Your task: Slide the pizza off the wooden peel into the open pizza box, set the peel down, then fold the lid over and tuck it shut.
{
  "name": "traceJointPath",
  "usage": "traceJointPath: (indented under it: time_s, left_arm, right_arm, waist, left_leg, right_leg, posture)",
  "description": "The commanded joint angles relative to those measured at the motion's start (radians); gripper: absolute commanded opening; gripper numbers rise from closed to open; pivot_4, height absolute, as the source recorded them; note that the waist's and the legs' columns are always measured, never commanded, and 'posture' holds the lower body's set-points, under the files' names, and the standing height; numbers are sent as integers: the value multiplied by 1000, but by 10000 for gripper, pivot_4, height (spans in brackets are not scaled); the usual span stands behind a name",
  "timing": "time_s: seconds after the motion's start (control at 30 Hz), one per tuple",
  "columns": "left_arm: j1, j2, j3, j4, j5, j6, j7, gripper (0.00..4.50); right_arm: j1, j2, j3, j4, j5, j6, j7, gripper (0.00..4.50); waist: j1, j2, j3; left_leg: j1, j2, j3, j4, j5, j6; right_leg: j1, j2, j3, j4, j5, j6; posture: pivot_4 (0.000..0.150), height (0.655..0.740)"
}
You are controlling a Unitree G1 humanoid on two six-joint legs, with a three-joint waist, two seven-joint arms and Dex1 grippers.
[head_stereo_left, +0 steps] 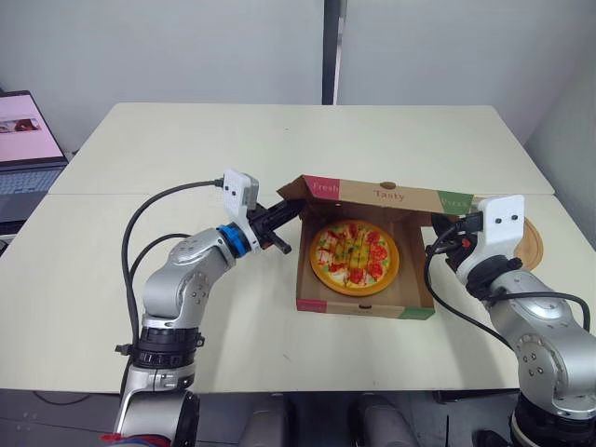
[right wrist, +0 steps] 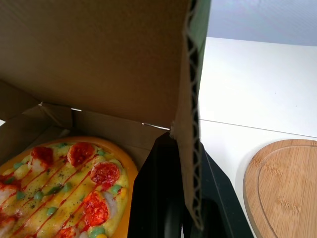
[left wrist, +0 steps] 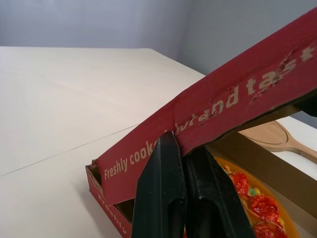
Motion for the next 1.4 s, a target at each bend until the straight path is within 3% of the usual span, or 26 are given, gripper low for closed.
traceJointPath:
  time_s: [0.03, 0.07, 0.17, 0.5, 0.7, 0.87, 1.0, 1.1, 1.4]
  left_arm:
    - [-2, 0, -27, -38, -10, -15, -23, 0]
    - [-2, 1, -27, -37, -9, -17, -22, 0]
    - [3, 8, -25, -33, -6, -24, -25, 0]
    - [9, 34, -33, -22, 3, -45, -44, 0]
    - [10, 48, -45, -10, 10, -61, -74, 0]
    - [12, 63, -50, 7, 19, -81, -101, 0]
    - [11, 75, -52, 23, 26, -95, -118, 0]
    - [11, 80, -53, 29, 29, -103, -125, 0]
    - [10, 83, -56, 38, 35, -116, -133, 0]
  right_arm:
    - [3, -4, 19, -12, 14, -22, 11, 319]
    - [3, -4, 17, -10, 13, -24, 10, 319]
    - [0, 10, -18, -5, 26, -44, 9, 6623]
    - [67, -101, -106, -17, 116, -20, 128, 40793]
    - [177, -248, -192, -16, 208, -17, 268, 40793]
    - [286, -425, -301, 94, 153, -151, 404, 40793]
    - [178, -515, -389, 244, 144, -243, 420, 40793]
    - [77, -570, -399, 308, 181, -256, 455, 34750]
    - [-202, -628, -136, 334, 254, -217, 543, 2121]
  waist:
    - [0, 0, 0]
    - [0, 0, 0]
    - [0, 0, 0]
    - [3, 0, 0]
    - [5, 0, 0]
    - [7, 0, 0]
    - [4, 0, 0]
    - [4, 0, 0]
    - [5, 0, 0]
  left_leg:
    - [0, 0, 0, 0, 0, 0]
    - [0, 0, 0, 0, 0, 0]
    - [0, 0, 0, 0, 0, 0]
    - [0, 0, 0, 0, -1, 1]
    - [0, 0, 0, 0, -1, 1]
    - [0, 0, 0, 1, -1, 2]
    - [1, 0, 1, 1, -1, 2]
    - [2, 0, 2, 1, -1, 2]
    - [1, 1, 1, 1, -1, 2]
  right_leg:
    - [0, 0, 0, 0, 0, 0]
    - [0, 0, 0, 0, 0, 0]
    - [0, 0, 0, 0, 0, 0]
    - [0, 0, 0, 0, 0, 0]
    - [1, 0, 0, -1, 0, 0]
    - [2, 0, -1, -2, 0, 0]
    - [3, 0, 0, -1, 0, 0]
    - [3, 0, 0, 0, 0, 0]
    - [4, 0, -1, -1, 0, 0]
  posture:
    - [1500, 7318]
    - [1500, 7318]
    - [1500, 7318]
    - [1500, 7318]
    - [1500, 7318]
    - [1500, 7318]
    - [1500, 7318]
    - [1500, 7318]
    - [1500, 7318]
